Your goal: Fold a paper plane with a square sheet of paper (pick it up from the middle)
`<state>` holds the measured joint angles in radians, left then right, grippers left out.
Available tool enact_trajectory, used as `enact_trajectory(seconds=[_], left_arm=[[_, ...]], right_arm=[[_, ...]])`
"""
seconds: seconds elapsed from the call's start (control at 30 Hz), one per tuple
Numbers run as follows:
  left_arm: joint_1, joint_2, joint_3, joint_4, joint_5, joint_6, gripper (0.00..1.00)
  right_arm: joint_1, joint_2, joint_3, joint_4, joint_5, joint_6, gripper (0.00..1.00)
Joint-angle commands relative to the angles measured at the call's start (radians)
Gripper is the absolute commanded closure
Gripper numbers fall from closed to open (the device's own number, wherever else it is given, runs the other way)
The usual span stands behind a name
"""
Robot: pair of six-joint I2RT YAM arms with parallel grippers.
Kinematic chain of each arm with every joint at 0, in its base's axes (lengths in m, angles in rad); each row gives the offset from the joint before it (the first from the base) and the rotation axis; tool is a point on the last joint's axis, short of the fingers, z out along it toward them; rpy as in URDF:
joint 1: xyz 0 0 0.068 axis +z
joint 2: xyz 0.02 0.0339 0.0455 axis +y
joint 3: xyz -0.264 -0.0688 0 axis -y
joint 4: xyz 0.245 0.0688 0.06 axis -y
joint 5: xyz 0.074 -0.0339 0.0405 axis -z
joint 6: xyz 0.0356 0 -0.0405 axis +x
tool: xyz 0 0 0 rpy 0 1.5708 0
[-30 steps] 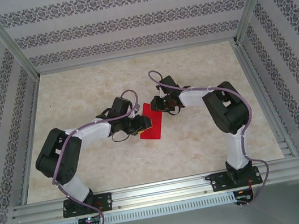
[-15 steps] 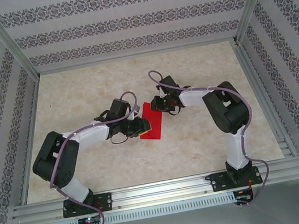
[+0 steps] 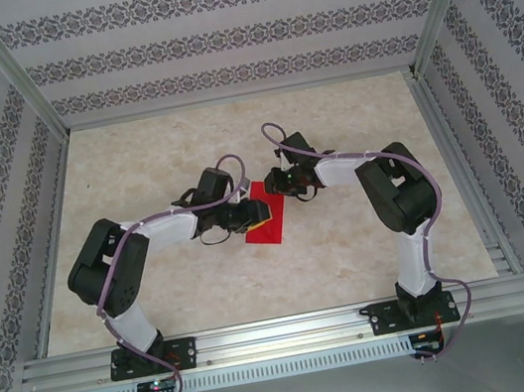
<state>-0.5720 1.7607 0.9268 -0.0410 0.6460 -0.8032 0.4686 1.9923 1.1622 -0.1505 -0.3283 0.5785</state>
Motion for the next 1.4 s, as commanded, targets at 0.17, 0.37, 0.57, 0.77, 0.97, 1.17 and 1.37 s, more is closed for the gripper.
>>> enact_trajectory(seconds=[0.17,0.37,0.57,0.77,0.97,1.17,1.37], left_arm=[[-0.011,0.040,0.029,0.003,-0.058,0.044,0.59],[-0.011,0.049,0.014,-0.005,-0.079,0.050,0.76],[-0.012,0.049,0.004,-0.008,-0.093,0.053,0.85],[-0.011,0.051,0.004,-0.013,-0.098,0.056,0.88],[-0.011,0.055,0.009,-0.015,-0.100,0.057,0.91],[-0.011,0.060,0.008,-0.010,-0.096,0.053,0.93],[-0.012,0.060,0.007,-0.010,-0.097,0.051,0.94]], right_arm=[[-0.021,-0.043,-0.053,-0.054,-0.048,0.045,0.70],[-0.019,-0.141,-0.071,-0.037,-0.111,0.054,0.69],[-0.006,-0.217,-0.165,-0.007,-0.152,0.078,0.69],[0.030,-0.225,-0.205,0.000,-0.173,0.084,0.67],[0.044,-0.219,-0.222,0.031,-0.198,0.092,0.67],[0.046,-0.217,-0.232,0.036,-0.203,0.093,0.69],[0.049,-0.225,-0.250,0.043,-0.222,0.090,0.70]])
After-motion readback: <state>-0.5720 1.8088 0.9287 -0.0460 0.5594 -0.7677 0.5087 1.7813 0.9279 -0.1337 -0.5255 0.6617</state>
